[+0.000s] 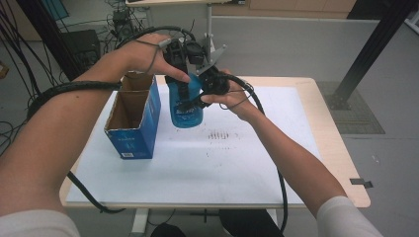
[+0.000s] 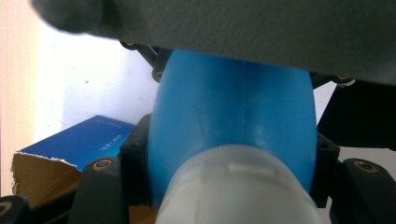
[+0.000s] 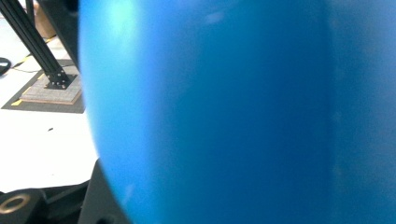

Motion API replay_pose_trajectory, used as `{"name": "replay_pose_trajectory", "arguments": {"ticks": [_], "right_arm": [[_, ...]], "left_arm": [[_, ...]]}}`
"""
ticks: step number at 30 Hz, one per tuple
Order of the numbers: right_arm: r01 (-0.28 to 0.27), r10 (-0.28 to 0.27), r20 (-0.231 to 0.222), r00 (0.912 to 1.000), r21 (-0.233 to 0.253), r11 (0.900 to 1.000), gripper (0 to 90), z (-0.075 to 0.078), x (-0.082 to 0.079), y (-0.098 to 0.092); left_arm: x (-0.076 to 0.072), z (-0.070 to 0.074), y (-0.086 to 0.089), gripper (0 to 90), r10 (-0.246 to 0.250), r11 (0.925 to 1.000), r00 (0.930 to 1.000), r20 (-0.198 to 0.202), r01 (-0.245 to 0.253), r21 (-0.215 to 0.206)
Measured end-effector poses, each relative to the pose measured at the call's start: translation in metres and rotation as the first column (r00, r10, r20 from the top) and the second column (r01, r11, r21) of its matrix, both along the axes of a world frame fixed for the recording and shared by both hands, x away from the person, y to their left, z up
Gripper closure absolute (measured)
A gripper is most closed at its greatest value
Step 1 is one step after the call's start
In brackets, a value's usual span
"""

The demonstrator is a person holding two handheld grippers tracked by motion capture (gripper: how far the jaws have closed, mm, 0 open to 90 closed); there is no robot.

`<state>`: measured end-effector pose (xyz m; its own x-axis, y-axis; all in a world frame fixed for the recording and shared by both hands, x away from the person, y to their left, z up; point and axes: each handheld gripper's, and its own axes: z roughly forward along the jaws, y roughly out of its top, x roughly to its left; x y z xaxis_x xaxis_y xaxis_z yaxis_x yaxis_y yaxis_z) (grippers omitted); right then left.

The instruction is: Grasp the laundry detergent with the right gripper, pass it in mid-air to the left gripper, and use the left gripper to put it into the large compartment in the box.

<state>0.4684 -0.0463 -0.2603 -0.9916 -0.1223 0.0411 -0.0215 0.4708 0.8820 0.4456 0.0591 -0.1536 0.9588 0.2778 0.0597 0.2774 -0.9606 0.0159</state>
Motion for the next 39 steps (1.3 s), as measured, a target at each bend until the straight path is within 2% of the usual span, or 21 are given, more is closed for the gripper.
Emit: {"name": "replay_pose_trajectory", "arguments": {"ticks": [2, 4, 5, 11, 14, 18, 20, 22, 25, 27, 28, 31, 39], "right_arm": [[-0.001, 0.001, 0.001, 1.0000, 0.000, 1.000, 43.2, 0.0001, 0.0000, 0.0002], [-0.001, 0.001, 0.000, 1.0000, 0.000, 1.000, 43.3, 0.0004, -0.0001, 0.0003], [0.000, 0.000, 0.014, 0.9999, 0.000, 1.000, 43.3, 0.0002, 0.0006, 0.0005], [0.001, -0.001, 0.003, 1.0000, 0.002, 1.000, 43.2, 0.0000, -0.0004, 0.0014], [0.003, -0.003, 0.014, 0.9999, 0.000, 1.000, 43.2, -0.0004, 0.0003, 0.0019], [0.004, -0.004, 0.003, 1.0000, 0.000, 1.000, 43.2, -0.0002, 0.0001, 0.0022], [0.002, -0.002, 0.002, 1.0000, 0.003, 1.000, 43.2, -0.0003, 0.0002, 0.0024], [0.002, -0.002, 0.001, 1.0000, 0.002, 1.000, 43.2, -0.0002, 0.0000, 0.0024], [0.003, -0.003, 0.015, 0.9999, -0.001, 1.000, 43.2, -0.0002, 0.0007, 0.0025], [0.000, 0.000, -0.001, 1.0000, 0.001, 1.000, 43.2, -0.0002, -0.0004, 0.0029], [0.001, -0.001, -0.001, 1.0000, 0.001, 1.000, 43.2, -0.0003, -0.0005, 0.0030], [0.002, -0.002, 0.000, 1.0000, 0.003, 1.000, 43.2, -0.0002, -0.0005, 0.0033], [0.005, -0.005, -0.004, 1.0000, 0.010, 1.000, 43.2, -0.0003, 0.0001, 0.0033]], "left_arm": [[-0.0009, -0.0004, 0.0000, 37.7, 0.011, 0.9999, 0.9999, 0.002, -0.011, -0.009], [0.0009, 0.0017, 0.0003, 37.7, -0.019, 0.9997, 0.9998, -0.004, 0.019, 0.017], [0.0009, 0.0017, 0.0004, 37.7, -0.020, 0.9996, 0.9998, -0.004, 0.020, 0.018], [0.0005, 0.0015, 0.0015, 37.7, -0.026, 0.9994, 0.9997, 0.001, 0.026, 0.021], [0.0006, 0.0012, 0.0023, 37.8, -0.031, 0.9994, 0.9995, 0.006, 0.031, 0.017], [0.0005, 0.0009, 0.0024, 37.7, -0.018, 0.9997, 0.9998, 0.007, 0.018, 0.016], [-0.0015, -0.0007, 0.0019, 37.7, 0.012, 0.9999, 0.9999, 0.013, -0.012, -0.007], [-0.0005, 0.0001, 0.0020, 37.7, -0.004, 1.0000, 0.9999, 0.010, 0.004, 0.003], [-0.0005, 0.0001, 0.0024, 37.7, 0.000, 1.0000, 1.0000, 0.003, 0.000, 0.005], [-0.0018, -0.0011, 0.0025, 37.7, 0.017, 0.9998, 0.9998, 0.008, -0.017, -0.011], [0.0003, 0.0009, 0.0029, 37.7, -0.016, 0.9997, 0.9999, 0.001, 0.016, 0.016], [0.0006, 0.0015, 0.0036, 37.6, -0.025, 0.9996, 0.9997, 0.004, 0.025, 0.017], [0.0002, 0.0025, 0.0038, 37.6, -0.018, 0.9997, 0.9998, 0.011, 0.018, 0.016]]}}
